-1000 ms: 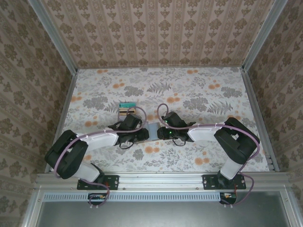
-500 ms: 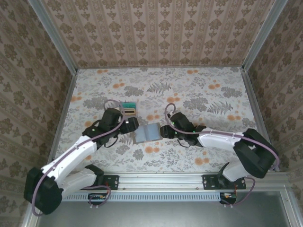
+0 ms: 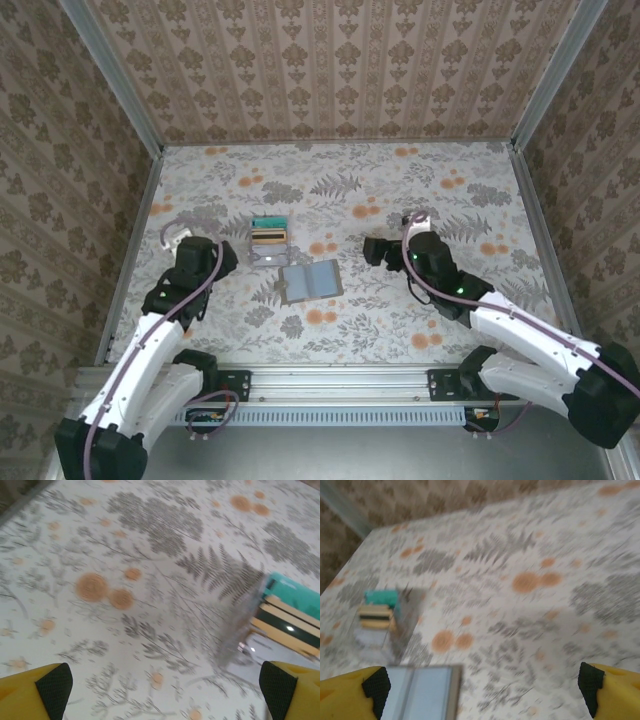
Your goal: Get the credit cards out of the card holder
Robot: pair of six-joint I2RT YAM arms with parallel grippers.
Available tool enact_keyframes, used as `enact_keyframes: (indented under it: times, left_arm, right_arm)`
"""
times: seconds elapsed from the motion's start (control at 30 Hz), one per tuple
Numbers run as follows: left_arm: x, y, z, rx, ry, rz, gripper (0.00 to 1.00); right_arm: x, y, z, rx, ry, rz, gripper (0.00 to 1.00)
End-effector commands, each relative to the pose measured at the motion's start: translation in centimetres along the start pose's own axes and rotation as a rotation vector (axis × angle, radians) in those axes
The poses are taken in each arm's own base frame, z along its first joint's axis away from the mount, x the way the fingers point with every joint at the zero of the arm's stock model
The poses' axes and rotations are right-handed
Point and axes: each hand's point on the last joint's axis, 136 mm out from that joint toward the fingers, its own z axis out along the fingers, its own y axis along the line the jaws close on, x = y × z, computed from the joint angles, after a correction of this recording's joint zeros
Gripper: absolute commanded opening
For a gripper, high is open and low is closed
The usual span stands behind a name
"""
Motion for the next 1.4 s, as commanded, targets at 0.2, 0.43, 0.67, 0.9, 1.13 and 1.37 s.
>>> enact_keyframes:
  times: [0.2, 0.43, 0.67, 0.9, 1.13, 1.37]
  left_arm:
    - [-6.4, 4.4, 1.8, -0.185, -0.173, -0.075, 1.00]
    - [-7.5, 7.2, 6.8, -0.272, -0.155, 0.073, 1.00]
    - [-6.0, 5.5, 11.7, -0.183, -0.172, 0.173, 1.00]
    - [-6.4, 0.5, 13.8, -0.066, -0.276, 0.367, 1.00]
    - [-4.4, -1.5, 14.1, 0.040, -0.343, 0.438, 1.00]
    - [-4.3, -1.4, 14.4, 0.052, -0.365, 0.439, 1.00]
  right_arm:
    - [-5.3, -5.4, -0.3, 0.300, -0.199, -0.234, 1.00]
    - [-5.3, -13.5, 1.9, 0.531, -0.130, -0.248, 1.00]
    - [-4.1, -18.9, 5.0, 0.609, -0.087, -0.246, 1.00]
    - [-1.7, -20.6, 7.2, 0.544, -0.066, -0.244, 1.00]
    - [-0.7, -20.5, 6.8, 0.484, -0.125, -0.233, 1.00]
    - [0.2, -21.3, 6.7, 0.469, -0.168, -0.197, 1.00]
